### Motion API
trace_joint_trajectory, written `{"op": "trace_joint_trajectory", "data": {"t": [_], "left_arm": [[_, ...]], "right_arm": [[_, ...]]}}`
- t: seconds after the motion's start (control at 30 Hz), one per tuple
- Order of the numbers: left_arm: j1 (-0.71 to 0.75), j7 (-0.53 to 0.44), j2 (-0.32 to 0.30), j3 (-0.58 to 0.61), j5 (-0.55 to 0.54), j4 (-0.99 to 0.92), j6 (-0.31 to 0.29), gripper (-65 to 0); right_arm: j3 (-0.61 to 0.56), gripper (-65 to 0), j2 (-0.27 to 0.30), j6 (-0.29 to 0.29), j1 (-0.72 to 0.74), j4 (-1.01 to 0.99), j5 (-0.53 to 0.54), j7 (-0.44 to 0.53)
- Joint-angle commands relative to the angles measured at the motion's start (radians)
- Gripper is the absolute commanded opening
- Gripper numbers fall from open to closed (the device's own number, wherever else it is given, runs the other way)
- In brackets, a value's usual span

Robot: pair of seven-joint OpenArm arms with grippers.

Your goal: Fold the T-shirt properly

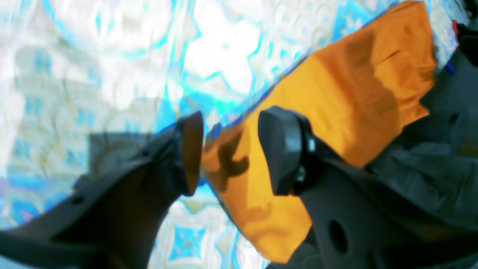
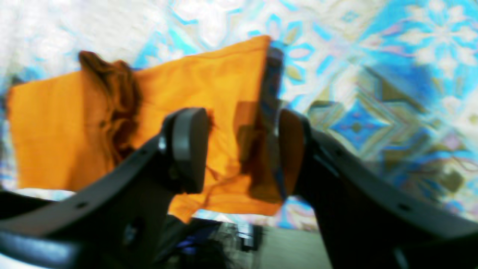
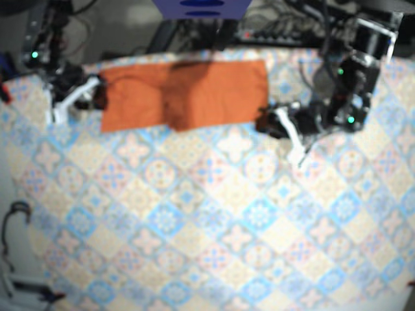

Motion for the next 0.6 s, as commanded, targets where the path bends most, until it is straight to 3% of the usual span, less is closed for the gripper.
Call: {"op": "trace_joint_trajectory", "data": {"t": [0.0,0.23,0.3,0.4,0.57], "left_arm": [[-0.005,-0.016,-0.013,-0.018,-0.019,0.018,-0.005,-37.8],[0.035,-0.016,-0.013,-0.056,-0.017,0.018,-0.005,-37.8],[0.035,-0.016,-0.013,-0.058,-0.017,0.018,-0.005,-37.8],[0.035,-0.016,-0.013,-0.058,-0.017,0.018,-0.005,-37.8],[0.035,-0.016,-0.013,-0.058,-0.017,0.018,-0.005,-37.8]], "right_arm": [[0.005,-34.9,0.03,0.005,0.01,-0.018,0.049,0.003],[-0.003,-34.8,0.133,0.006,0.039,-0.23,0.305,-0.02],[-0.004,-34.1,0.142,0.006,0.049,-0.253,0.333,-0.037],[-0.004,-27.9,0.14,0.011,0.103,-0.299,0.339,-0.12],[-0.004,-22.9,0.119,0.103,0.117,-0.356,0.34,-0.163]]}}
